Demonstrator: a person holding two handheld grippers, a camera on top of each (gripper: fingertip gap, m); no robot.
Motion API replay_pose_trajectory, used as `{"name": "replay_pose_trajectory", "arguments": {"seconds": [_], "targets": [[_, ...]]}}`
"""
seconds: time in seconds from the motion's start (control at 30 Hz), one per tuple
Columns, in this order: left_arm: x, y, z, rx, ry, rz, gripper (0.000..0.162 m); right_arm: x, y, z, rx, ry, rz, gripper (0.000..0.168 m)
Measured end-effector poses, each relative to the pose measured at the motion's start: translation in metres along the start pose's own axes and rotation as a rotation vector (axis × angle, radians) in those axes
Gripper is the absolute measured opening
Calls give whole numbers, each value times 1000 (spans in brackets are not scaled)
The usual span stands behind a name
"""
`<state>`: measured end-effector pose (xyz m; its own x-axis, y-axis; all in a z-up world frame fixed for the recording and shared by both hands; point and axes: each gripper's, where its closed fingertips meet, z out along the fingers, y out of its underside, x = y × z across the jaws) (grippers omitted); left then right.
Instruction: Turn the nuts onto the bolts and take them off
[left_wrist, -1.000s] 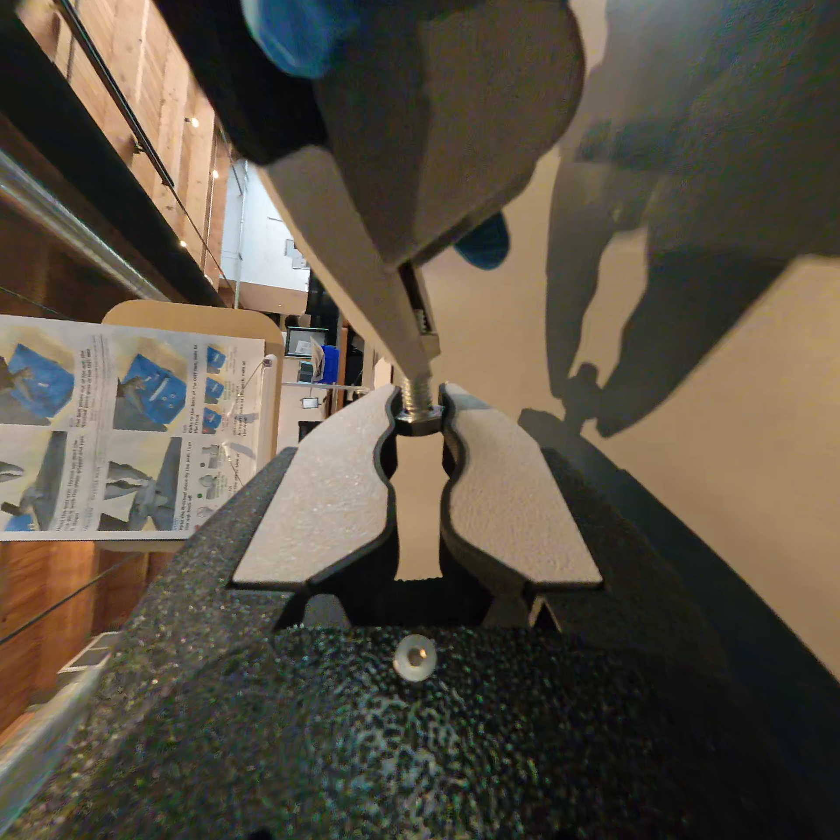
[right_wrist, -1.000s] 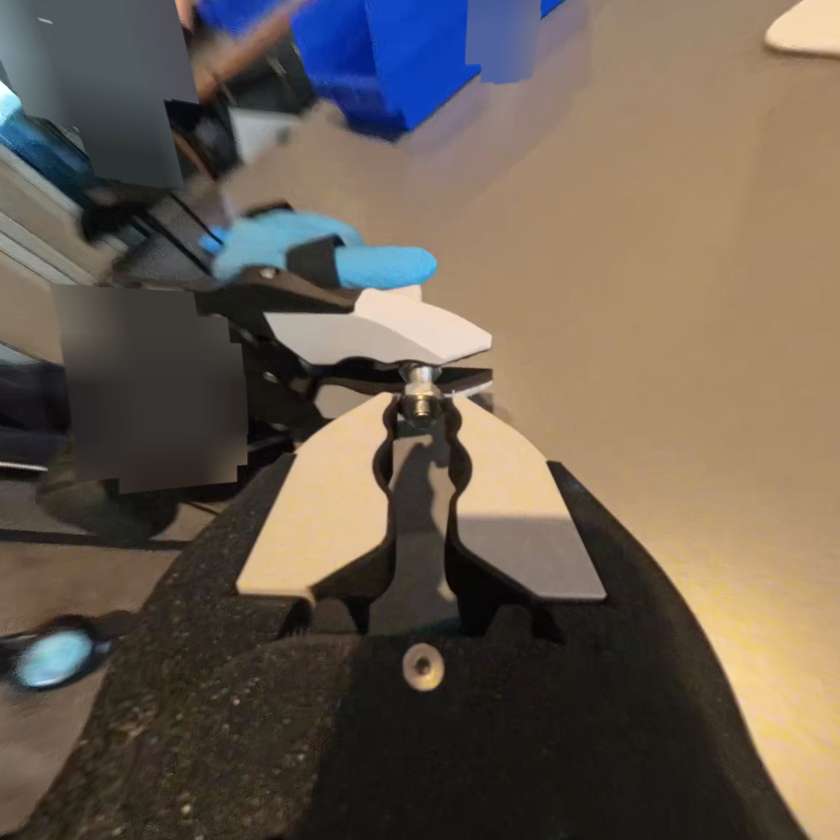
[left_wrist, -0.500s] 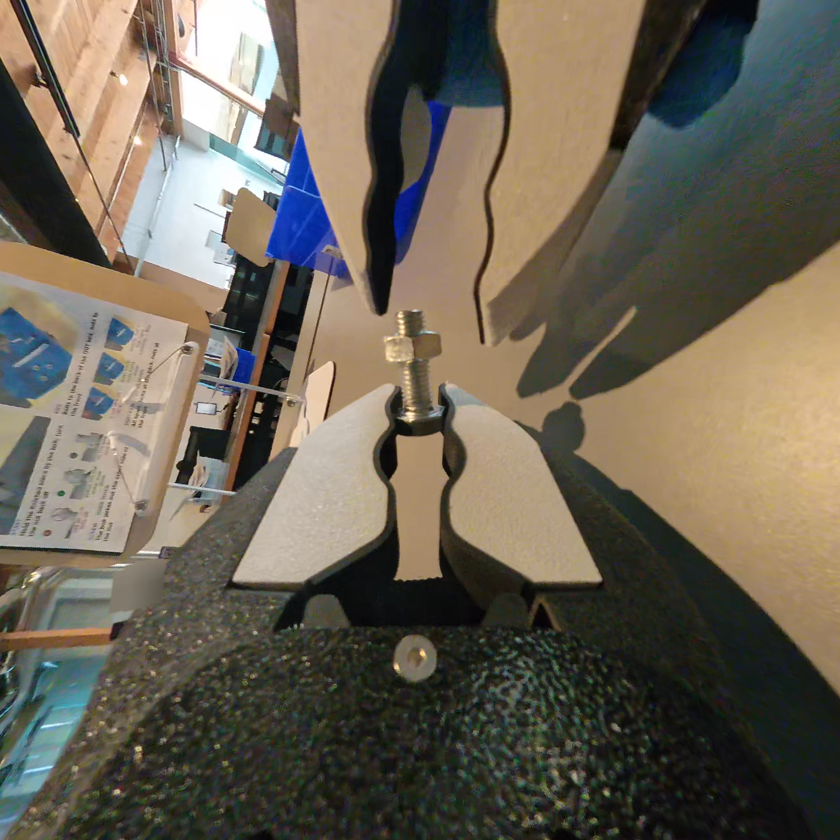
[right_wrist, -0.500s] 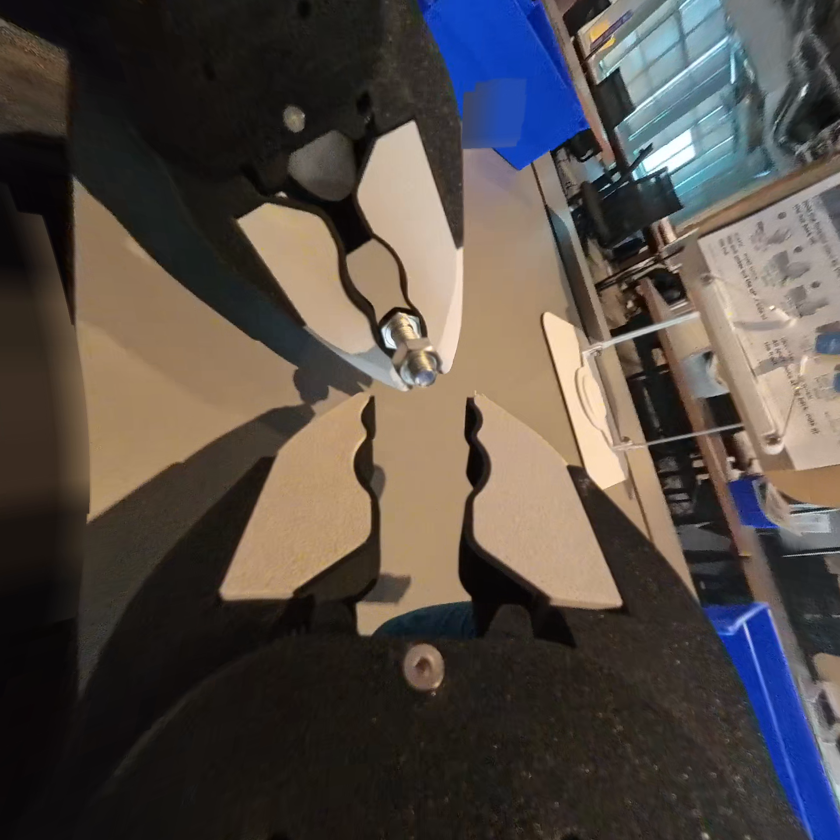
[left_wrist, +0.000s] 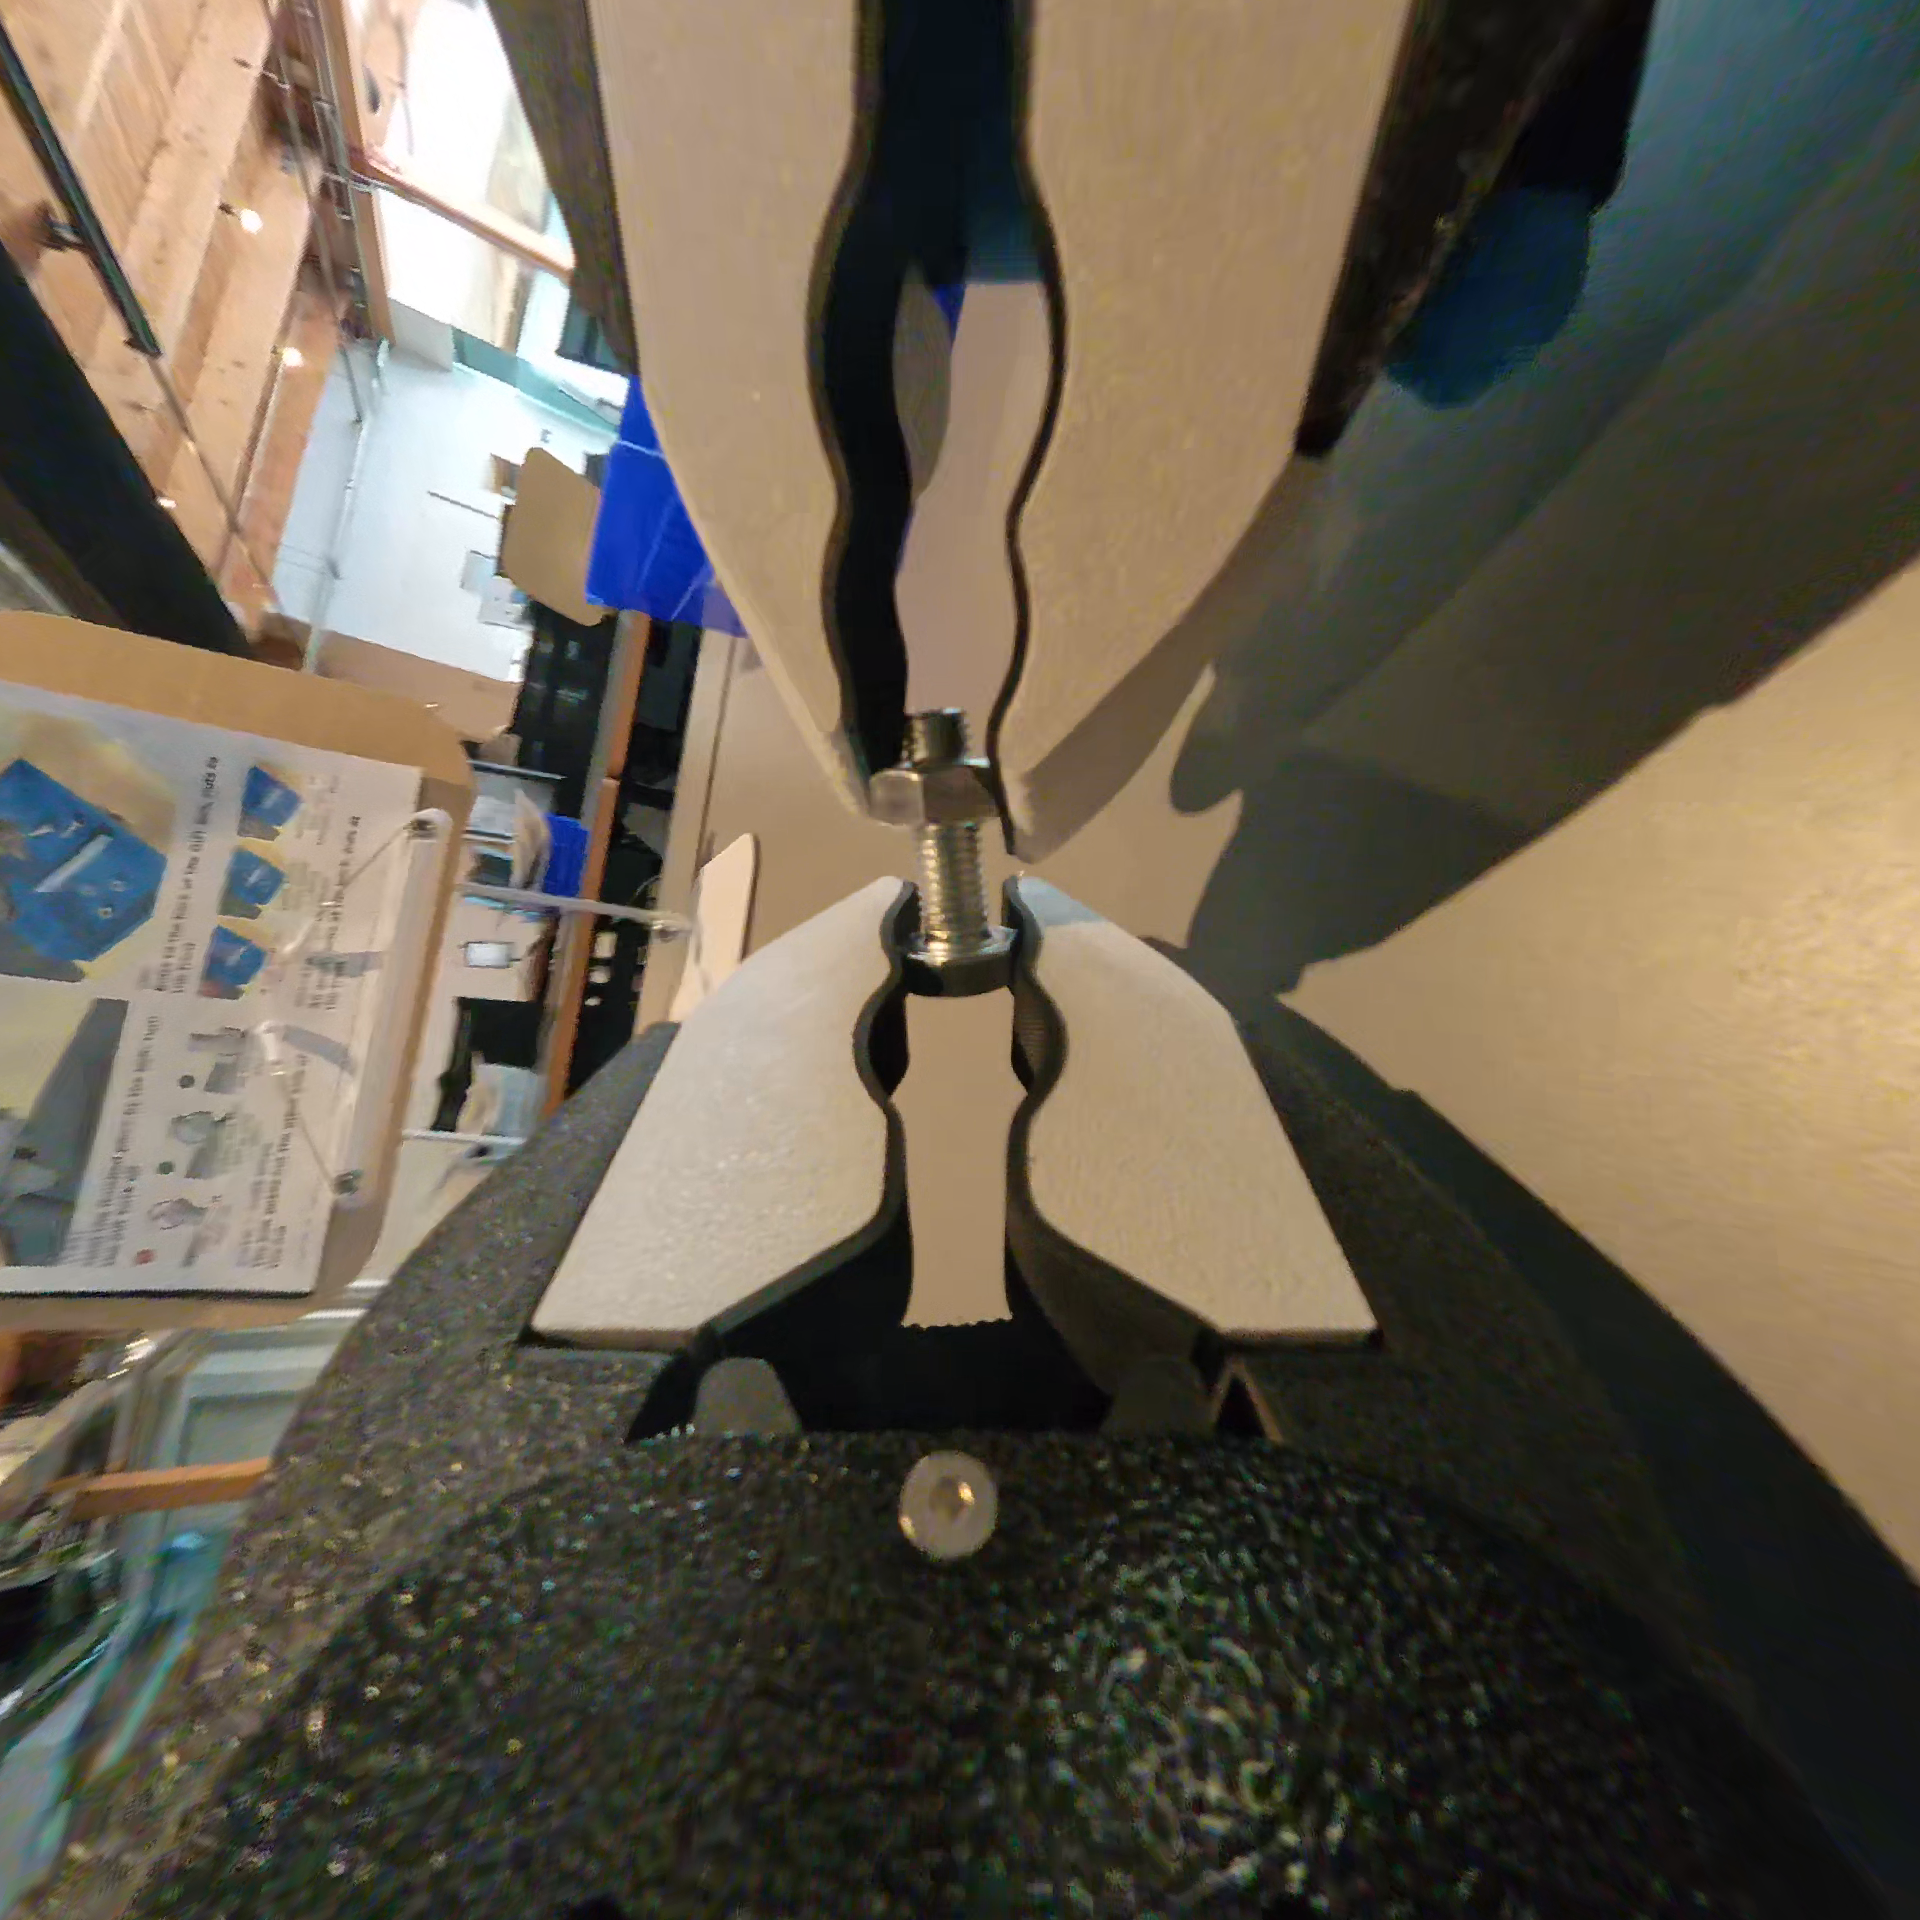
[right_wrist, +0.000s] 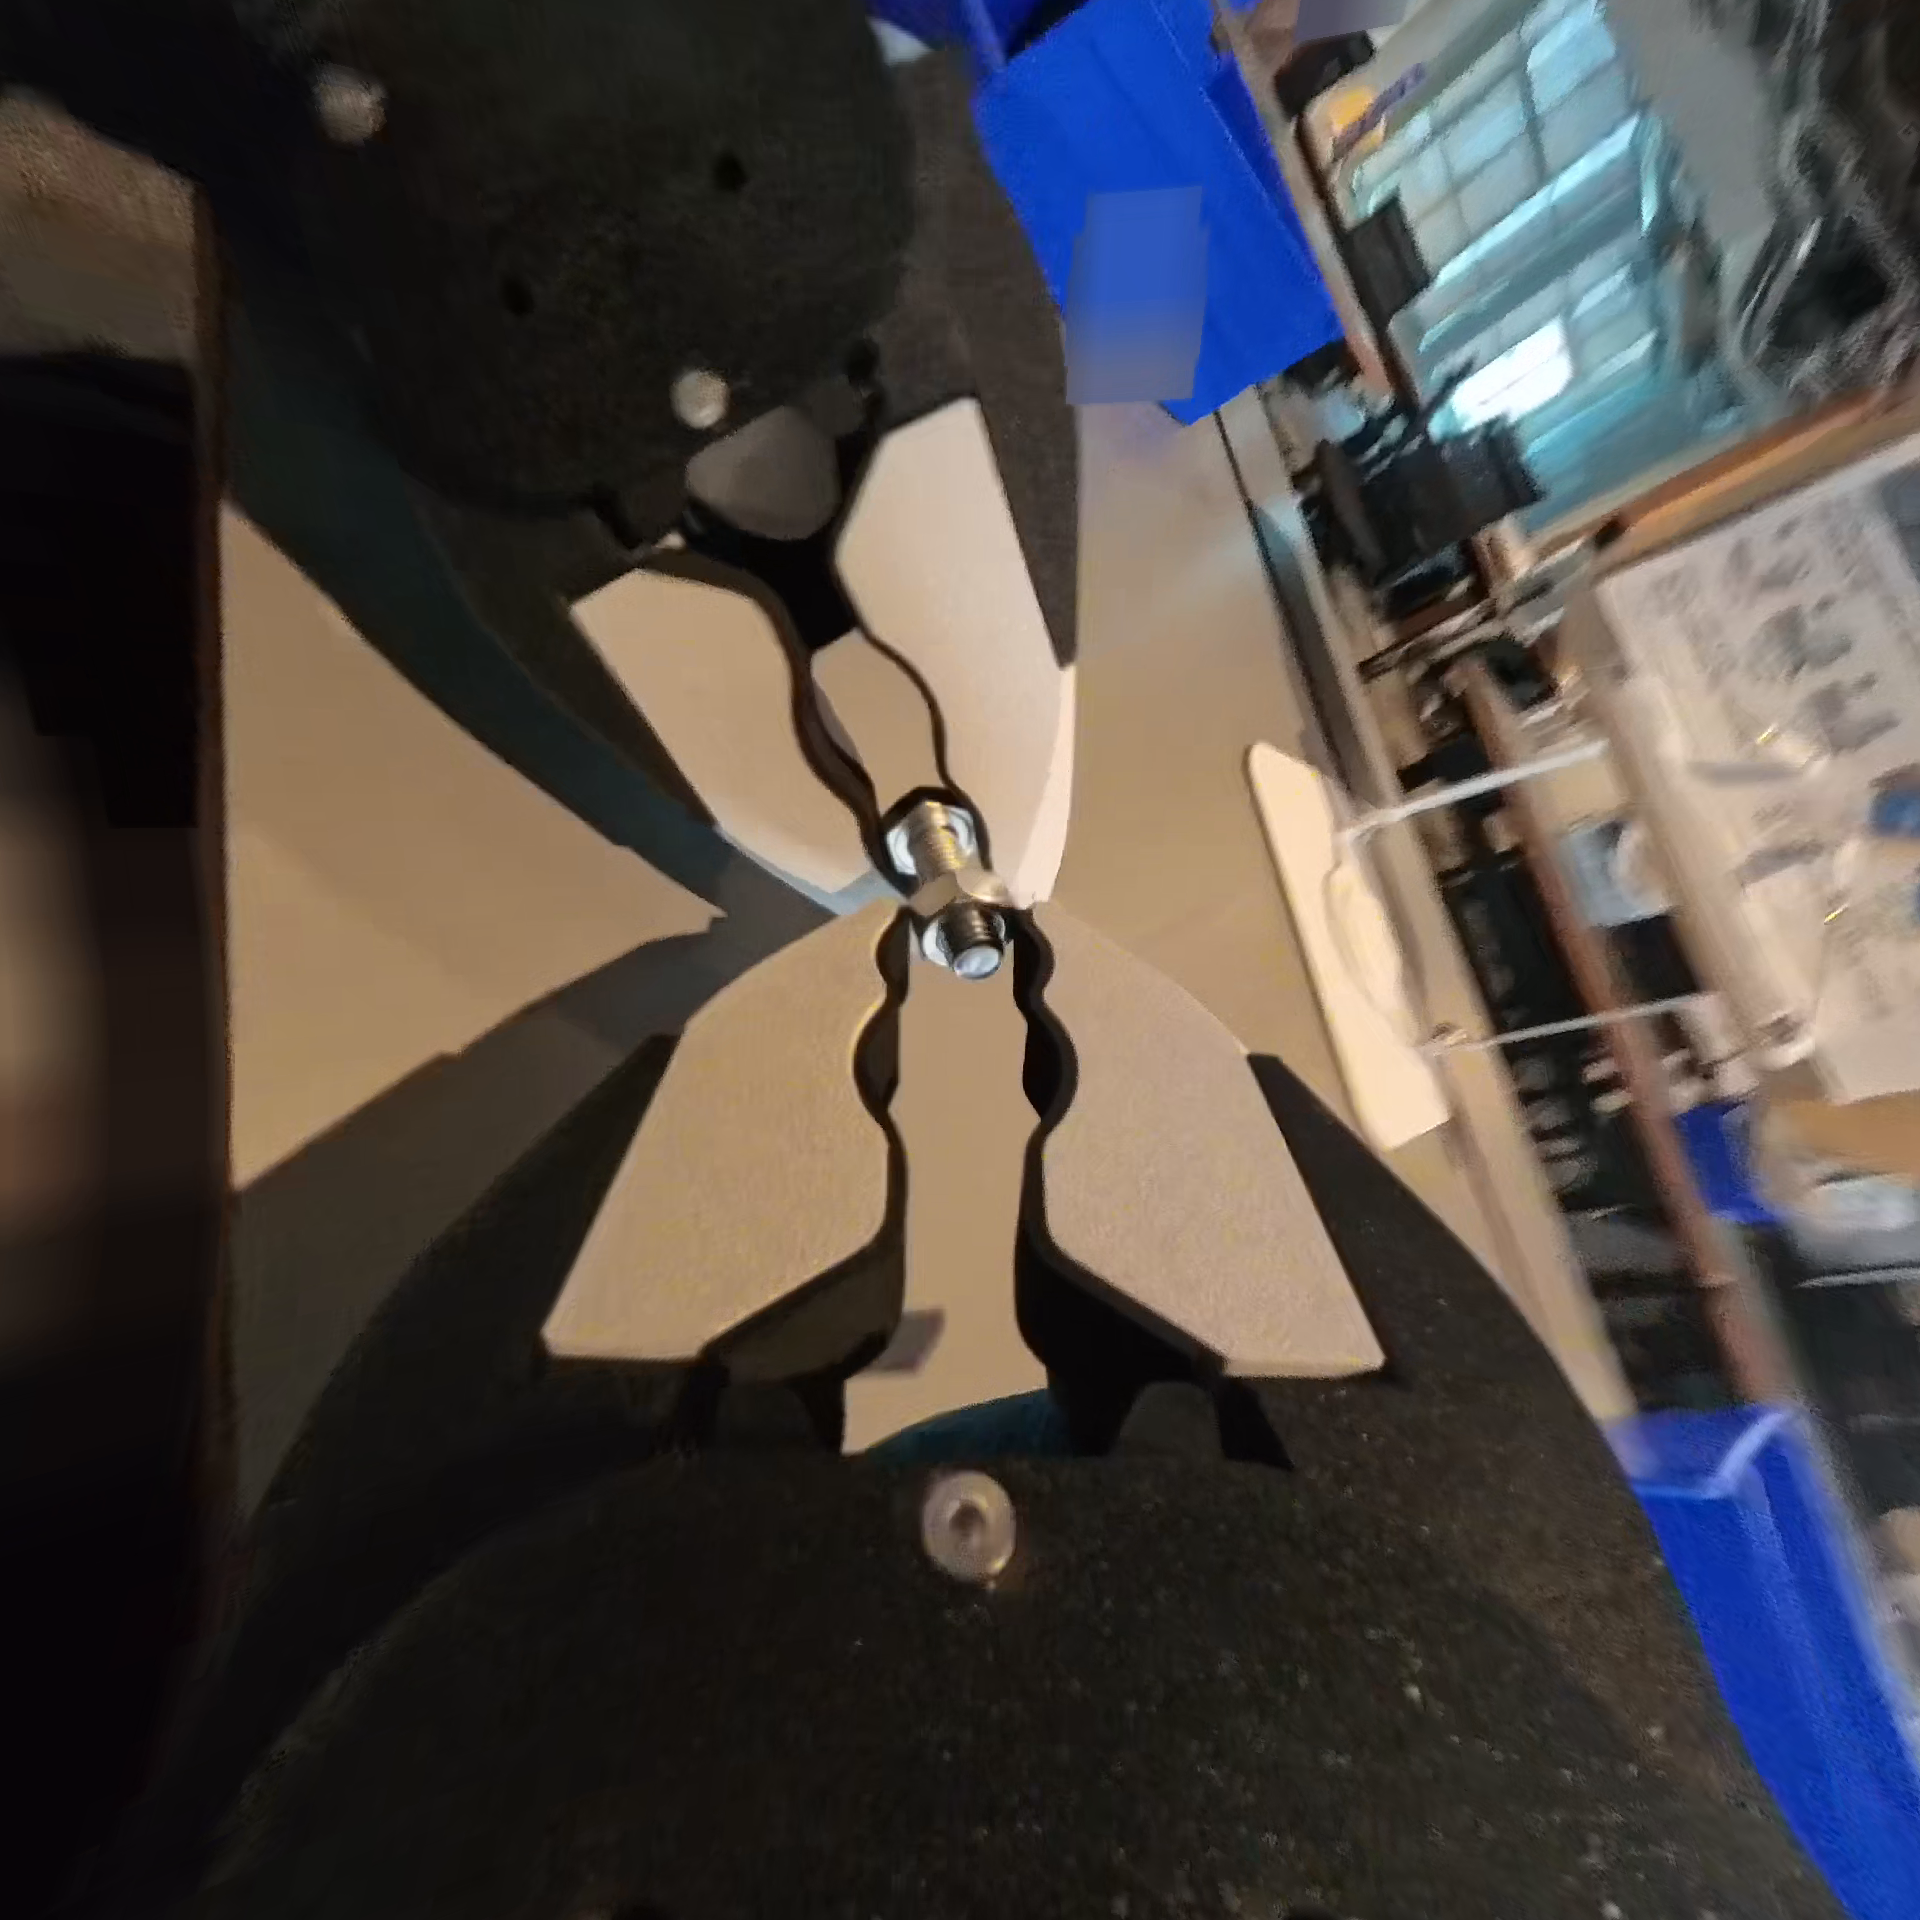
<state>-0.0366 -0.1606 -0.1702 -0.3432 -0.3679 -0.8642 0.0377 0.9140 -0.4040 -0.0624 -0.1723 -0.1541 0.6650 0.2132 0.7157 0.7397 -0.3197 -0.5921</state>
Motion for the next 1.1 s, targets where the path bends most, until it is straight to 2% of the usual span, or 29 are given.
{"name": "replay_pose_trajectory", "arguments": {"seconds": [0.1,0.23,0.3,0.37,0.43,0.5,0.6,0.73,0.97,1.1], "targets": [[-6,4,1,-51,-71,89,15,0,2,3,-46,-92,326,18],[-13,6,1,-114,-163,217,15,-2,2,3,-47,-251,859,19],[-14,6,1,-102,-155,184,15,-1,-2,2,10,-330,1036,18],[-14,5,0,-83,-142,129,15,2,-6,0,71,-392,1121,23],[-13,6,0,-76,-124,91,15,4,-5,-1,84,-378,1066,39],[-12,5,1,-70,-108,62,15,6,-1,-1,58,-314,891,51],[-11,5,1,-56,-87,13,15,12,9,-1,-7,-158,527,55],[-9,4,0,-30,-55,-45,15,14,11,-1,-43,-13,159,47],[0,2,1,-19,-4,-42,15,8,-3,-1,30,27,29,34],[2,1,1,-15,1,-22,15,2,-1,2,16,14,11,19]]}}
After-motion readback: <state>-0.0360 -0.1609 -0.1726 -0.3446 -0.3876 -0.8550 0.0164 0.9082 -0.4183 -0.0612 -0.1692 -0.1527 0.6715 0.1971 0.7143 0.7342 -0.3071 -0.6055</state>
